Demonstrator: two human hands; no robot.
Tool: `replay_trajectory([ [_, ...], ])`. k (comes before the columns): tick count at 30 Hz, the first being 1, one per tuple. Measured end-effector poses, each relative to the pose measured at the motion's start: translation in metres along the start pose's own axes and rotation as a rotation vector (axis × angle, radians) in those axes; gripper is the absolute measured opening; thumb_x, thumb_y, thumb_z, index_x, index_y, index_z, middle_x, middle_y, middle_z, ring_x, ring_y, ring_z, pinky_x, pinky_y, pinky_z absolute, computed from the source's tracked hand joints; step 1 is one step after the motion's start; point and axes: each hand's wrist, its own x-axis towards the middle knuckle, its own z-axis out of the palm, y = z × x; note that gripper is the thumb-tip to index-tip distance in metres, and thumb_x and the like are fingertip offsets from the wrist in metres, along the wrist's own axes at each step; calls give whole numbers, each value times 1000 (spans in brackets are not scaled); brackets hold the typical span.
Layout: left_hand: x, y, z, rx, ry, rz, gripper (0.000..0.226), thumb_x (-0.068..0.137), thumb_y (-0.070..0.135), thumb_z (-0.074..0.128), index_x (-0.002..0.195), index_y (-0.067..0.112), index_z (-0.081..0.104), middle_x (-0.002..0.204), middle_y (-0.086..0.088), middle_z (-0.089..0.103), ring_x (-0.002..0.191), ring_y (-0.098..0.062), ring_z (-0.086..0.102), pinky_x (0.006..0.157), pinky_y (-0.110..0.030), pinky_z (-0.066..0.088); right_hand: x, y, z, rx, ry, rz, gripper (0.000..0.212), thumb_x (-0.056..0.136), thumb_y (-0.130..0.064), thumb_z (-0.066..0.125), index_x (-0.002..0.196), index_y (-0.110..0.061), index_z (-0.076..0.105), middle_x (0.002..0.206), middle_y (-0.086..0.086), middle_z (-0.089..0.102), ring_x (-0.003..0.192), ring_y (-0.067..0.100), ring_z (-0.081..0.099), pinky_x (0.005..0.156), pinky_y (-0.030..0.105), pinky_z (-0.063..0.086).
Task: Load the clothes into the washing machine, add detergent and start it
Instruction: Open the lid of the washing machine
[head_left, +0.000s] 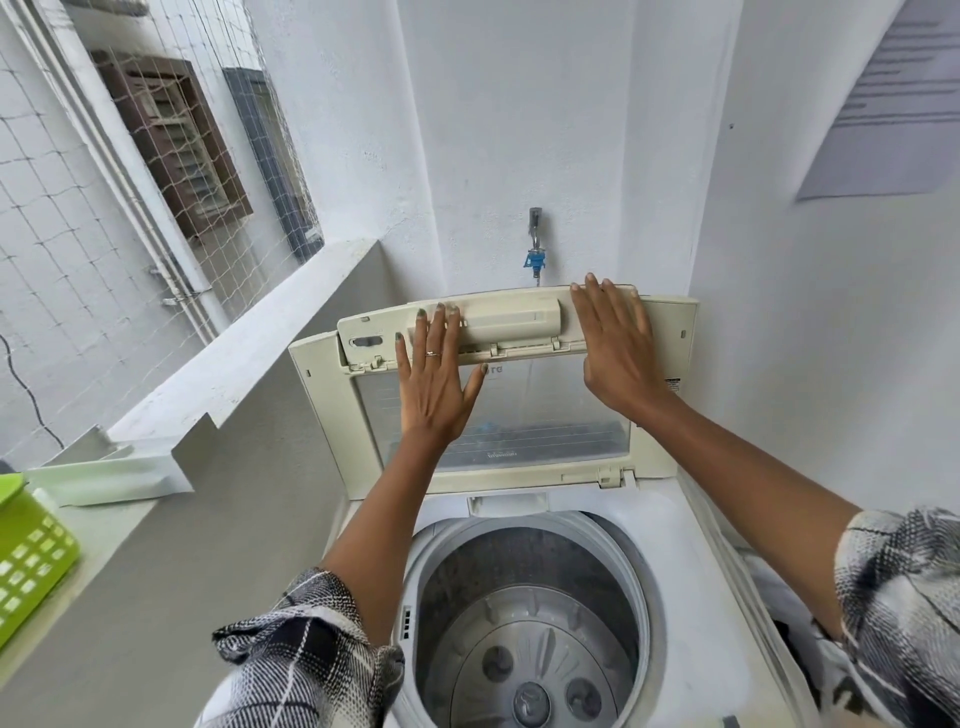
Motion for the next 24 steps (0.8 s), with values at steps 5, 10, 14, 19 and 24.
replay_trajectory([
  [5,-5,4,-6,10,1,0,73,96,54,30,153,19,0,161,0,-2,149,-21,-7,120,-45,-7,-9,-1,-5,6,0,8,80,79,2,46,151,-9,13,159,12,10,147,29,7,120,46,3],
  [10,-13,20,-13,-71,44,27,71,97,51,34,153,18,4,161,0,3,149,-20,-3,120,-45,-5,-24,-4,-11,21,2,49,81,80,1,45,152,-11,10,160,10,5,148,28,3,120,45,1],
  [14,-27,44,-12,-189,73,83,69,96,45,39,153,17,9,161,-1,8,149,-21,0,119,-45,-4,-49,-7,-17,26,27,90,82,79,2,47,152,-11,10,160,10,5,148,27,4,120,43,-1],
  [19,-51,84,-1,-264,33,159,69,95,49,30,152,15,13,160,-3,13,149,-22,5,119,-45,-4,-91,-4,-23,35,39,140,80,79,1,49,151,-10,15,159,10,11,147,27,10,120,45,6],
  [24,-87,134,14,-347,-56,244,68,97,45,37,152,15,12,160,-2,11,149,-21,2,118,-41,-11,-142,19,-25,44,13,226,76,82,-2,51,150,-10,19,158,11,15,146,28,15,119,45,9],
])
